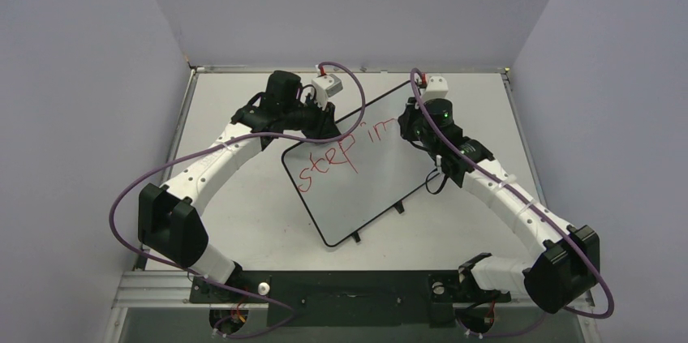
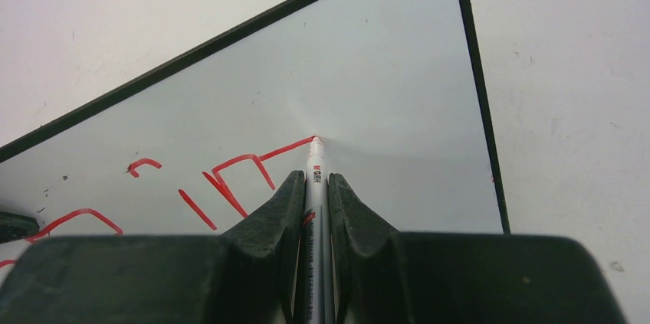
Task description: Write a sentence on the whiteboard
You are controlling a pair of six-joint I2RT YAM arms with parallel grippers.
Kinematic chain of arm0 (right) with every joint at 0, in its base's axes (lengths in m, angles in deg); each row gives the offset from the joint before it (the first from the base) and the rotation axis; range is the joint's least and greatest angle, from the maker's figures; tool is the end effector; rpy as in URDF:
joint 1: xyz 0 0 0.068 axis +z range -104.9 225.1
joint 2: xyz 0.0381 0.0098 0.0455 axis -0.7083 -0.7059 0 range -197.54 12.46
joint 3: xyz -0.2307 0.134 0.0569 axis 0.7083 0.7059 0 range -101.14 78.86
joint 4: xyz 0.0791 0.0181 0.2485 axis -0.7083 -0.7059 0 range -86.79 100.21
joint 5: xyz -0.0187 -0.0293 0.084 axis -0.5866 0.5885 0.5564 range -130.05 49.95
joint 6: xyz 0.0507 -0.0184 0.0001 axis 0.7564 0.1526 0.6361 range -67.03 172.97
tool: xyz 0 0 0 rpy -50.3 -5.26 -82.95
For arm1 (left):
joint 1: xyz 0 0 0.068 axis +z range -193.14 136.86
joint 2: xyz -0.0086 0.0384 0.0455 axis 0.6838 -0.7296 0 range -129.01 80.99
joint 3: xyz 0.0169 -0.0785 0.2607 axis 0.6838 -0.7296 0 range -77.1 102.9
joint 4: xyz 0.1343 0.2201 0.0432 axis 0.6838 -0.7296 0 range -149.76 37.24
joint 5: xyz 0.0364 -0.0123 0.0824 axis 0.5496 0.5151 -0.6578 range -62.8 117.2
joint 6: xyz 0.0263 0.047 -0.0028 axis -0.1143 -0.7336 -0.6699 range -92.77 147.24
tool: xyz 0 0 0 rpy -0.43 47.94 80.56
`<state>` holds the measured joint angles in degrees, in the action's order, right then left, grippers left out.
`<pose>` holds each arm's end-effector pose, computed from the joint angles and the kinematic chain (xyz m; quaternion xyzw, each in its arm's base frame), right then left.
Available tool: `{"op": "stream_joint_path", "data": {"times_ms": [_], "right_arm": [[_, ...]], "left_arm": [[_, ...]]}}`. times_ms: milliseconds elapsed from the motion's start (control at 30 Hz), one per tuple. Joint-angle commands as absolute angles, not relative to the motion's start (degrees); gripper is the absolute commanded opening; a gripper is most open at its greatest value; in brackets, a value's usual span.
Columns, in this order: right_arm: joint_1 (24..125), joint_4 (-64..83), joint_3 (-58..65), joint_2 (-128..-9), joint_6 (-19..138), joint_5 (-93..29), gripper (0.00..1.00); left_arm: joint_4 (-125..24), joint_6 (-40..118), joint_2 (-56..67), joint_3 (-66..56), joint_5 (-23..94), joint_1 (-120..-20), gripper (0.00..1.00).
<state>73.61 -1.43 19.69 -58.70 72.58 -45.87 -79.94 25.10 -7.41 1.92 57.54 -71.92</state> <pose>0.2539 0.1338 0.3273 -0.0371 0.8355 0.1841 0.5165 0.2966 -0.1834 0.3342 0.3432 0.7996 -0.3274 0.3684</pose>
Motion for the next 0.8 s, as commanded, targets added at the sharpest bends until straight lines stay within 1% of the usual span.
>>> {"op": "stream_joint_path", "data": {"times_ms": [0,233,767], "right_arm": [[73.38,-0.96,17.54,-57.32,71.77,-46.18,0.0],[73.39,0.2,16.65,-54.52,72.95,-41.81,0.0],[73.39,1.3,12.01,-59.27,73.48,-40.77,0.0]], "left_arm": [[-74.42,19.33,-5.12,2.54,54.09,-71.92,0.0],[-74.4,19.33,-5.18,2.66,54.09,-71.97,0.0],[-74.42,19.34,-5.21,2.44,54.09,-72.06,0.0]]}}
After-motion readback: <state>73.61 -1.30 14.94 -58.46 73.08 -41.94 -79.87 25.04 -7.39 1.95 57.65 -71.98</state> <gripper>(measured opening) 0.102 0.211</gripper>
